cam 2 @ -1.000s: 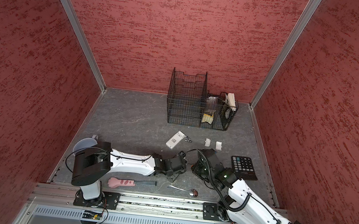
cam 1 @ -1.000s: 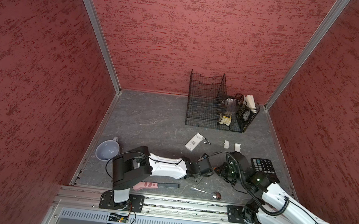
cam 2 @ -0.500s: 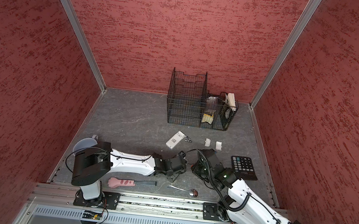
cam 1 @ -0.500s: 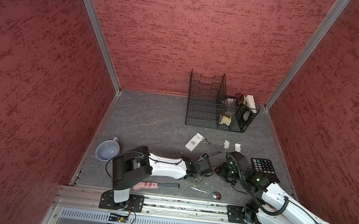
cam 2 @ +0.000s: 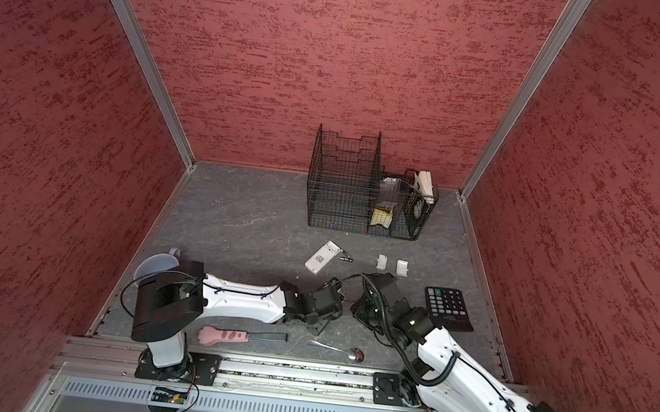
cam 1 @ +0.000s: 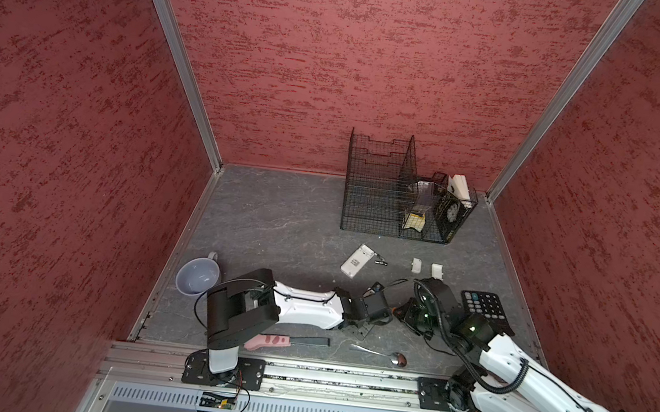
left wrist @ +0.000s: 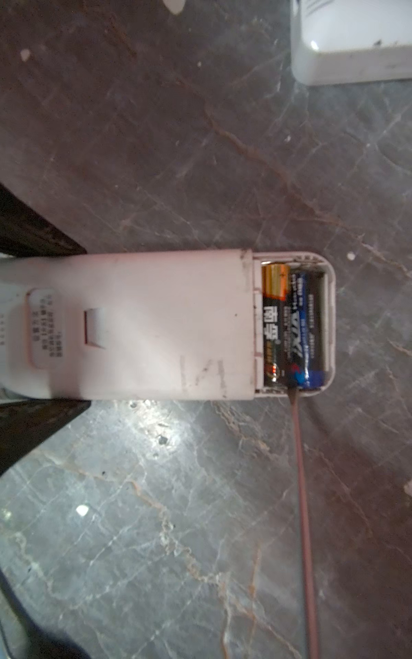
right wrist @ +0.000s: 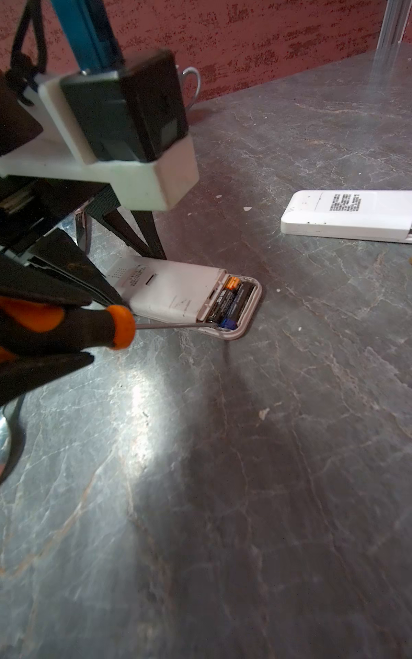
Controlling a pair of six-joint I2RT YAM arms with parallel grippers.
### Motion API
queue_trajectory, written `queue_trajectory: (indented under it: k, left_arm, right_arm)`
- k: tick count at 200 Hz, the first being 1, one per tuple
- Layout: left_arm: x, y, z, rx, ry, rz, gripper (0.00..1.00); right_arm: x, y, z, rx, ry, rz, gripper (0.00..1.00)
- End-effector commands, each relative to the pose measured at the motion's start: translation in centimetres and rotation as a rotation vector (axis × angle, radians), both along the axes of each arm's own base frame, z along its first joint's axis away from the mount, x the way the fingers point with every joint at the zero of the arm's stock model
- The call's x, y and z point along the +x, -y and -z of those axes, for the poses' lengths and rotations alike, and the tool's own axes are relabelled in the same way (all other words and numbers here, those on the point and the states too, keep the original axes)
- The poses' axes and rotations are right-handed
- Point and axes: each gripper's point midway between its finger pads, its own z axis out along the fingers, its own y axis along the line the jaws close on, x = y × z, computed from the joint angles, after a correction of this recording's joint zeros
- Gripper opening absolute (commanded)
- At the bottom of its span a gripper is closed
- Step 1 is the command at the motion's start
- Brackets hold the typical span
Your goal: Unload the batteries from the remote control
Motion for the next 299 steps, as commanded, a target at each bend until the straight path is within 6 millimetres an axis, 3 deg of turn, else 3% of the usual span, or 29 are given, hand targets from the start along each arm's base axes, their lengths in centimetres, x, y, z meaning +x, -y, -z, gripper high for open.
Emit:
queue_trajectory:
  k: [1, 102, 169, 299]
  left_arm:
    - [-3.0, -3.5, 4.6, 0.154, -0.140, 0.016, 0.39]
    - [-3.3, -3.1, 4.9, 0.147, -0.142, 0.046, 0.36]
    - [-3.5, -3.3, 5.3, 0.156, -0.143, 0.068, 0.36]
    - [-3.7, -3.6, 6.1, 0.174, -0.159, 0.061, 0.36]
  right_arm:
    - [1.0, 0.4, 0.3, -0.025, 0.012, 0.035, 0.00]
    - [1.8, -1.3, -0.7, -0.020, 0.059, -0.084, 0.00]
    - [2.8, -2.7, -2.8, 0.021, 0.128, -0.137, 0.00]
    - [3.5, -3.1, -5.3, 0.034, 0.187, -0.148, 0.00]
